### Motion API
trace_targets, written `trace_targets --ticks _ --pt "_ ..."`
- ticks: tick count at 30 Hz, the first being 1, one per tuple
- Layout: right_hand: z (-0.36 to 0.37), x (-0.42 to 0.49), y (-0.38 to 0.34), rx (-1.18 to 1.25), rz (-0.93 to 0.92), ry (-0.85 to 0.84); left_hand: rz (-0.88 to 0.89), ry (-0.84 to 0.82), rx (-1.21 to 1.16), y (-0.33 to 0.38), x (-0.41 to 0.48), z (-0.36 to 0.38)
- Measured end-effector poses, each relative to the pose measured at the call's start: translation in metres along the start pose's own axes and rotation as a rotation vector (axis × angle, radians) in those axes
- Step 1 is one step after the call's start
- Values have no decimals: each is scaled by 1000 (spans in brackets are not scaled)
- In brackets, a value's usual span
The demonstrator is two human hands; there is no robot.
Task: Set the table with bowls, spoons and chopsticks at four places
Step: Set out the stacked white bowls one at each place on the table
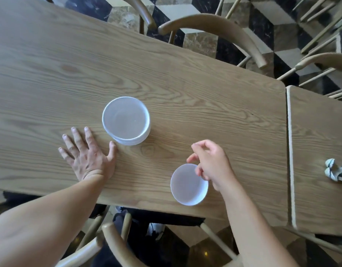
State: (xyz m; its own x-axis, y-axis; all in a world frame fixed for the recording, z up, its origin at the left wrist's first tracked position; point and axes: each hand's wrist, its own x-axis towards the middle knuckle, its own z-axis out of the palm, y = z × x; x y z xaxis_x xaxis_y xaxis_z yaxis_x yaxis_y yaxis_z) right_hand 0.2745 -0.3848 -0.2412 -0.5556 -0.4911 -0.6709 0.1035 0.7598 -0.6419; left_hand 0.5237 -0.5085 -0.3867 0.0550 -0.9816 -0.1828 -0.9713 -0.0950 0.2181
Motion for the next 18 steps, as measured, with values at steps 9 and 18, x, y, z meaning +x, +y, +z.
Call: trace_targets --ticks 9,18 --pt "93 34 -71 -297 -253 -101 -7 -27 10 0 1 -2" --pt "107 47 -76 -534 -363 14 -12 -52 8 0 3 -3"
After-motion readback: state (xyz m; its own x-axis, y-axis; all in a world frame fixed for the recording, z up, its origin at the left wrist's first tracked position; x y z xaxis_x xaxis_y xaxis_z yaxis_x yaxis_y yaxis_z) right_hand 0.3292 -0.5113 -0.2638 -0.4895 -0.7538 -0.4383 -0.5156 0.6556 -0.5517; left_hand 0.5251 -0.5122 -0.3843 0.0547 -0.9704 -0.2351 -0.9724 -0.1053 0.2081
